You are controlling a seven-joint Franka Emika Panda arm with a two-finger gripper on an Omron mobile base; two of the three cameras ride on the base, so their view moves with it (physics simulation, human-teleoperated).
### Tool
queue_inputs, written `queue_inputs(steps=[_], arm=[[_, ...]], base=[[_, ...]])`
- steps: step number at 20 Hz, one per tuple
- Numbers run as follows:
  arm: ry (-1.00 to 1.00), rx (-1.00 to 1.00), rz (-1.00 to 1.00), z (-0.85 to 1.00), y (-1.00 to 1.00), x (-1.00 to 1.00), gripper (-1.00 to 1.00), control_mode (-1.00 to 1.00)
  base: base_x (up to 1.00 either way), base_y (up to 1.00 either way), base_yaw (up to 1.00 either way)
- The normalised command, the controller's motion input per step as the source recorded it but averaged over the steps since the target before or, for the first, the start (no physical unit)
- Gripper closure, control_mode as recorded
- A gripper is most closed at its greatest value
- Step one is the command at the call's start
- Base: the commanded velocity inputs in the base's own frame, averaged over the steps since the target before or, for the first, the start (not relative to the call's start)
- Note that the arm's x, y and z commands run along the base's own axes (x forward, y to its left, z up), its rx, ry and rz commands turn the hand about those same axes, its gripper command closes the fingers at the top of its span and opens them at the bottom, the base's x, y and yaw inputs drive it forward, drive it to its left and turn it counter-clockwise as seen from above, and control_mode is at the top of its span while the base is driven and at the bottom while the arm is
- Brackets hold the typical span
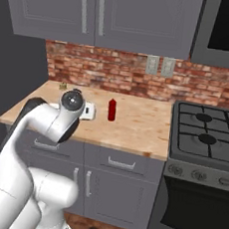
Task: Pick the ketchup and syrup bottle from the counter and place them in the cabinet.
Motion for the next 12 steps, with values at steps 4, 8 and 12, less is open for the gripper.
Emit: queue_inputs(steps=[4, 8, 12], arm=[[0.0, 0.0, -0.14, 0.0, -0.01, -0.59, 1.0, -1.0], [0.0, -0.03, -0.07, 0.0, -0.01, -0.52, 1.0, -1.0], [-0.01, -0.03, -0.05, 0.0, -0.14, -0.53, 1.0, -1.0]], base=[[0.0, 0.0, 0.0], [0.0, 0.0, 0.0], [0.0, 0.0, 0.0]])
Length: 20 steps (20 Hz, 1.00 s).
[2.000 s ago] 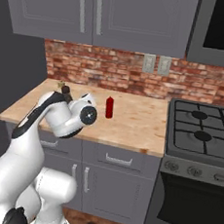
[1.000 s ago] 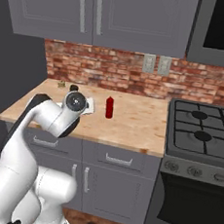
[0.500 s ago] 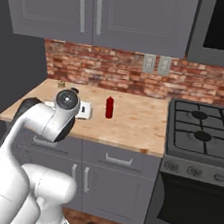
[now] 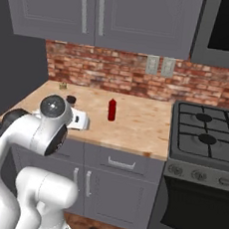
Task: Pick the ketchup and syrup bottle from the counter and place them in the cabinet.
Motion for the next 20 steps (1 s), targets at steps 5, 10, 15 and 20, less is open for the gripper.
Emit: queue_inputs(steps=[5, 10, 15, 20], arm=[[-0.01, -0.1, -0.04, 0.0, -0.17, -0.42, 1.0, -1.0], [0.0, -0.15, -0.04, 0.0, -0.17, -0.21, 1.0, -1.0], [0.0, -0.14, -0.01, 0.0, -0.04, -0.09, 1.0, -1.0], [0.0, -0.02, 0.0, 0.0, 0.0, -0.01, 1.0, 1.0]], base=[[0.0, 0.0, 0.0], [0.0, 0.0, 0.0], [0.0, 0.0, 0.0], [-0.13, 0.0, 0.0]])
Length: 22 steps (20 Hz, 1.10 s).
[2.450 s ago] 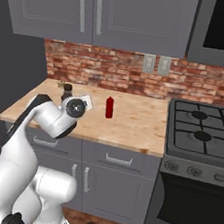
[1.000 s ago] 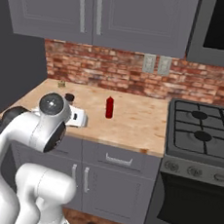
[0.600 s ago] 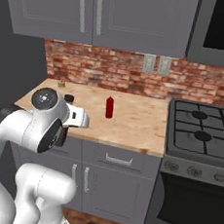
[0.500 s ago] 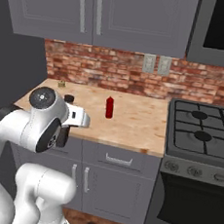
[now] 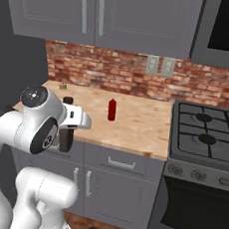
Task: Pick the ketchup and syrup bottle from the counter and place them in the cabinet.
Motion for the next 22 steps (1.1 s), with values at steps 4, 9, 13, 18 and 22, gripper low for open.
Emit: queue_inputs(steps=[4, 9, 13, 18, 22], arm=[[0.0, 0.0, 0.0, 0.0, 0.0, 0.0, 1.0, 1.0], [0.0, 0.0, 0.0, 0.0, 0.0, 0.0, 1.0, 1.0], [0.0, 0.0, 0.0, 0.0, 0.0, 0.0, 1.0, 1.0], [0.0, 0.0, 0.0, 0.0, 0.0, 0.0, 1.0, 1.0], [0.0, 0.0, 0.0, 0.0, 0.0, 0.0, 1.0, 1.0]], base=[[-0.61, 0.0, 0.0], [-0.97, 0.12, 0.0], [-1.0, 0.31, 0.0], [-0.93, 0.61, 0.0], [-0.49, 0.97, 0.0]])
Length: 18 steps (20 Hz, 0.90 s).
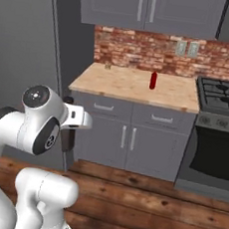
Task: Pick the ketchup and syrup bottle from the counter and place them in the cabinet.
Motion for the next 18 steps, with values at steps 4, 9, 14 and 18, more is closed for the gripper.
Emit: queue_inputs(steps=[4, 9, 14, 18], arm=[[0.0, 0.0, 0.0, 0.0, 0.0, 0.0, 1.0, 1.0], [0.0, 0.0, 0.0, 0.0, 0.0, 0.0, 1.0, 1.0], [0.0, 0.0, 0.0, 0.0, 0.0, 0.0, 1.0, 1.0], [0.0, 0.0, 0.0, 0.0, 0.0, 0.0, 1.0, 1.0]], base=[[-0.28, 1.0, 0.0], [-0.16, 1.0, 0.0], [-0.08, 1.0, 0.0], [-0.01, 1.0, 0.0]])
